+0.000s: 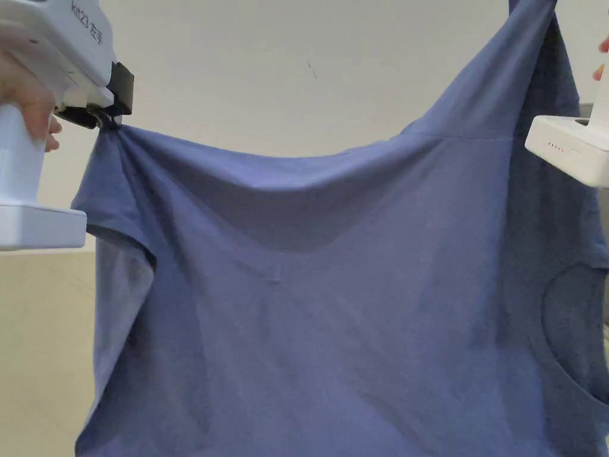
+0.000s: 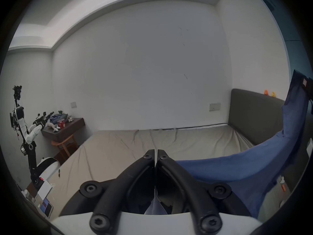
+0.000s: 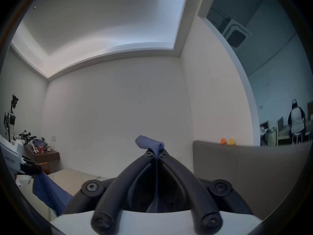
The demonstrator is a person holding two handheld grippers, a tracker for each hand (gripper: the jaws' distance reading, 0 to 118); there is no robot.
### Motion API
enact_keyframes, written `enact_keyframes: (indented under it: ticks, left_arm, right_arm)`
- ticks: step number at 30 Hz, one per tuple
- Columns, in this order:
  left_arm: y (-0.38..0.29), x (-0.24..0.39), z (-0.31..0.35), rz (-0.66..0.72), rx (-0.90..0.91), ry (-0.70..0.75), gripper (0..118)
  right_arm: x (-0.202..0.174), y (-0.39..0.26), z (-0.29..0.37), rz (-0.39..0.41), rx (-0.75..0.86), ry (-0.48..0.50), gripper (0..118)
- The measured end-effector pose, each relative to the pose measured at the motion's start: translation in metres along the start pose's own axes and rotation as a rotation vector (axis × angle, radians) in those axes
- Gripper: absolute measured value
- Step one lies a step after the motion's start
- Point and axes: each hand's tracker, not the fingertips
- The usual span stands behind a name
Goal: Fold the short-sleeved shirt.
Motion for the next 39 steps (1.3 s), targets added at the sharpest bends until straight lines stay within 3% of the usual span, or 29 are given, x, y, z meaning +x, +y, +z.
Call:
enact_keyframes:
  ticks: [2, 3, 5, 6, 8, 10, 11, 12, 13, 14, 15, 16, 17, 18, 20, 22, 23, 25, 29, 33, 35, 39]
  left_arm:
    - [-0.019, 0.003, -0.005, 0.008, -0.048, -0.035, 0]
    - [-0.029, 0.003, -0.004, 0.002, -0.049, -0.04, 0]
    - [-0.055, 0.001, 0.001, 0.007, -0.075, -0.073, 0]
    - [-0.067, -0.001, 0.003, 0.017, -0.098, -0.113, 0]
    - [-0.096, -0.009, 0.013, 0.066, -0.113, -0.148, 0]
    - [-0.124, -0.013, 0.024, 0.109, -0.162, -0.15, 0]
    - [-0.135, -0.016, 0.029, 0.098, -0.174, -0.151, 0]
    - [-0.149, -0.016, 0.038, 0.085, -0.182, -0.148, 0]
    - [-0.164, -0.014, 0.047, 0.092, -0.197, -0.133, 0]
    - [-0.177, -0.014, 0.056, 0.086, -0.219, -0.134, 0]
    - [-0.188, -0.013, 0.068, 0.104, -0.235, -0.13, 0]
    - [-0.2, -0.013, 0.079, 0.107, -0.243, -0.14, 0]
    - [-0.213, -0.014, 0.092, 0.114, -0.261, -0.155, 0]
    - [-0.224, -0.014, 0.104, 0.115, -0.267, -0.156, 0]
    - [-0.249, -0.017, 0.132, 0.125, -0.286, -0.155, 0]
    - [-0.27, -0.023, 0.158, 0.146, -0.318, -0.171, 0]
    - [-0.284, -0.024, 0.175, 0.151, -0.321, -0.165, 0]
    - [-0.307, -0.03, 0.198, 0.164, -0.334, -0.144, 0]
    - [-0.36, -0.034, 0.235, 0.17, -0.432, -0.117, 0]
    - [-0.399, -0.035, 0.247, 0.2, -0.485, -0.122, 0]
    - [-0.415, -0.034, 0.247, 0.234, -0.521, -0.136, 0]
    - [-0.433, -0.032, 0.242, 0.221, -0.561, -0.144, 0]
  right_arm:
    - [0.004, -0.025, 0.008, -0.036, -0.124, -0.015, 0]
    - [0.007, -0.03, 0.016, 0.011, -0.105, -0.012, 0]
    - [0.007, -0.051, 0.043, -0.017, -0.187, -0.013, 0]
    - [0.011, -0.055, 0.056, 0.013, -0.118, 0.017, 0]
    - [0.012, -0.077, 0.084, -0.064, -0.241, 0.036, 0]
    - [0.01, -0.089, 0.114, -0.015, -0.254, 0.048, 0]
    - [0.006, -0.1, 0.129, -0.033, -0.33, -0.015, 0]
    - [0.004, -0.103, 0.137, 0.046, -0.311, -0.011, 0]
    - [0.001, -0.11, 0.152, 0.049, -0.301, 0.021, 0]
    - [0.0, -0.121, 0.17, -0.027, -0.396, -0.046, 0]
    - [0.001, -0.12, 0.185, -0.004, -0.337, -0.009, 0]
    - [0.003, -0.134, 0.199, -0.172, -0.464, -0.029, 0]
    - [0.004, -0.131, 0.216, -0.097, -0.395, -0.024, 0]
    - [0.001, -0.139, 0.233, -0.161, -0.477, -0.048, 0]
    - [-0.005, -0.142, 0.267, -0.038, -0.489, -0.064, 0]
    - [-0.006, -0.143, 0.302, 0.025, -0.457, -0.053, 0]
    - [-0.003, -0.149, 0.322, -0.067, -0.518, -0.09, 0]
    - [0.001, -0.163, 0.356, -0.177, -0.574, -0.07, 0]
    - [-0.001, -0.193, 0.412, -0.032, -0.674, -0.13, 0]
    - [0.008, -0.225, 0.446, -0.077, -0.761, -0.116, 0]
    - [0.012, -0.243, 0.454, -0.04, -0.836, -0.14, 0]
    - [0.019, -0.267, 0.466, -0.058, -0.886, -0.153, 0]
